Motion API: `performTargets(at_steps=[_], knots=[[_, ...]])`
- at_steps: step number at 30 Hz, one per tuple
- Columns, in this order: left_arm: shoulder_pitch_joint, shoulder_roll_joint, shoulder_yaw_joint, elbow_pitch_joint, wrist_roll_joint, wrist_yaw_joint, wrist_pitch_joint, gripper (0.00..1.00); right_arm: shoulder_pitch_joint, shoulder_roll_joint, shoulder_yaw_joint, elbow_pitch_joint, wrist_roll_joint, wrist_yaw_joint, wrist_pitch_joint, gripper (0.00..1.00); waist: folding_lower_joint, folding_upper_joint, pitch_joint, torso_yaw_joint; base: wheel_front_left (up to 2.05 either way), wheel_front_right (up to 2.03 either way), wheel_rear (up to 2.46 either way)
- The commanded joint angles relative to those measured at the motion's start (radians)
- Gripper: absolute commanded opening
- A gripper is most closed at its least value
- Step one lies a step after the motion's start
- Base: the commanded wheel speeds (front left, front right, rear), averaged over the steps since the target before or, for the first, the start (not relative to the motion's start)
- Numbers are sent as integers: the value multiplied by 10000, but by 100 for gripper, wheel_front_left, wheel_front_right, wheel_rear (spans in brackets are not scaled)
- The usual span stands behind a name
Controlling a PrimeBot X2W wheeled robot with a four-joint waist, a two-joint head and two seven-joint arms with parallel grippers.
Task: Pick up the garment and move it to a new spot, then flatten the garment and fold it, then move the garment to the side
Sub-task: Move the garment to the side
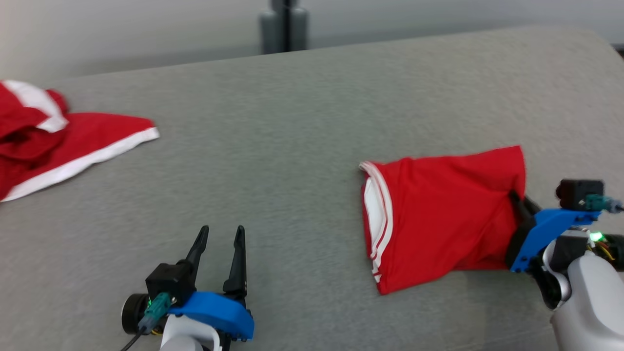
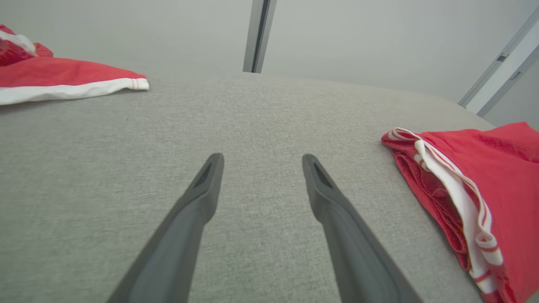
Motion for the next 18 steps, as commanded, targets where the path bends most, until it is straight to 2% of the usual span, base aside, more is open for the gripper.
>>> performTargets(at_steps=[1,6,9,13,18], knots=[[-192,26,-49,-45,80,-16,8,100,-189,-153,-118,-90,-35,-2,-68,0,-1,-1,-94,-404,0,0,0],[-490,179,-104,-207,194,-24,169,100,-661,-115,-359,-249,-118,0,-127,0,-1,-1,369,-1692,0,0,0],[-719,259,-193,-314,277,-31,318,100,-896,46,-450,-220,-78,0,-213,0,-1,-1,616,-2204,0,0,0],[-962,387,-271,-471,379,-19,481,100,-1144,195,-489,-74,-45,0,-392,0,-1,-1,863,-2485,0,0,0],[-1108,469,-282,-614,397,39,573,100,-1372,247,-623,185,-83,0,-626,0,-1,-1,969,-2338,0,0,0]])
